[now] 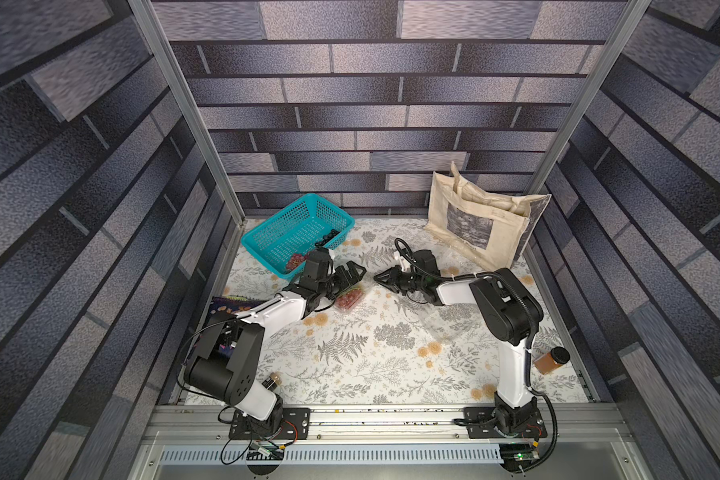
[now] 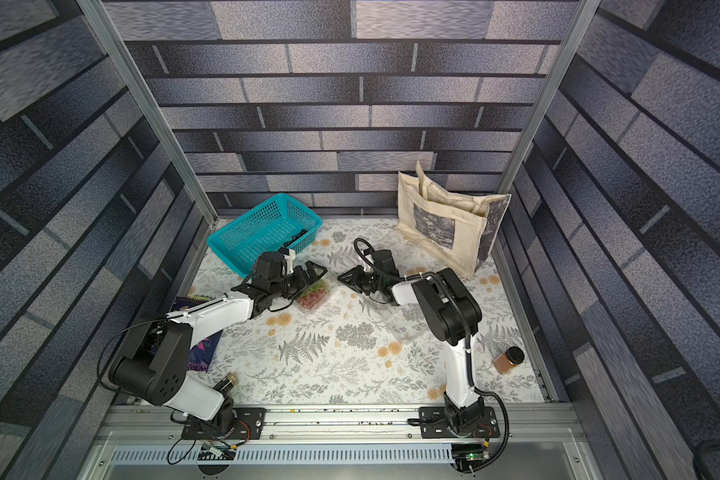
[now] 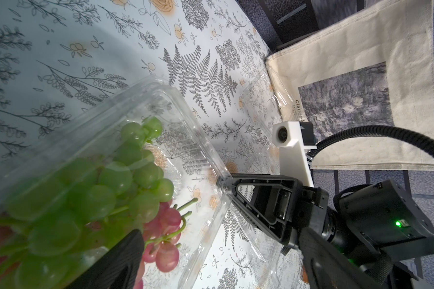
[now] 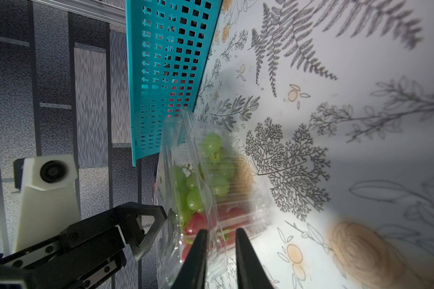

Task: Pack grapes into containers
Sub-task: Close the packing box at the center of the board.

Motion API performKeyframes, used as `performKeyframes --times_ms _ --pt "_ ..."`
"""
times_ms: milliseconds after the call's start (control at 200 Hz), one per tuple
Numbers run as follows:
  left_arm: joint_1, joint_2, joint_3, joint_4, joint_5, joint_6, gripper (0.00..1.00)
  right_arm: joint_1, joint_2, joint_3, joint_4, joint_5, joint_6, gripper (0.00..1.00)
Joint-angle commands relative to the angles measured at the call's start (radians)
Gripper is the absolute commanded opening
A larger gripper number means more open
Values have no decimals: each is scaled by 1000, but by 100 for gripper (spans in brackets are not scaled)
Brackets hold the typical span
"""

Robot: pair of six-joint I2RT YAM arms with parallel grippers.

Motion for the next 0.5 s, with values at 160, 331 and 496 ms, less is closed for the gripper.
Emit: performKeyframes --times_ms 160,331,496 --pt "-8 3 -30 -57 -22 18 100 18 45 -20 19 2 15 19" --pt "-8 5 -31 -57 -22 20 100 24 50 -21 22 3 18 17" --pt "-8 5 -35 -52 -22 18 100 31 55 -26 22 9 16 14"
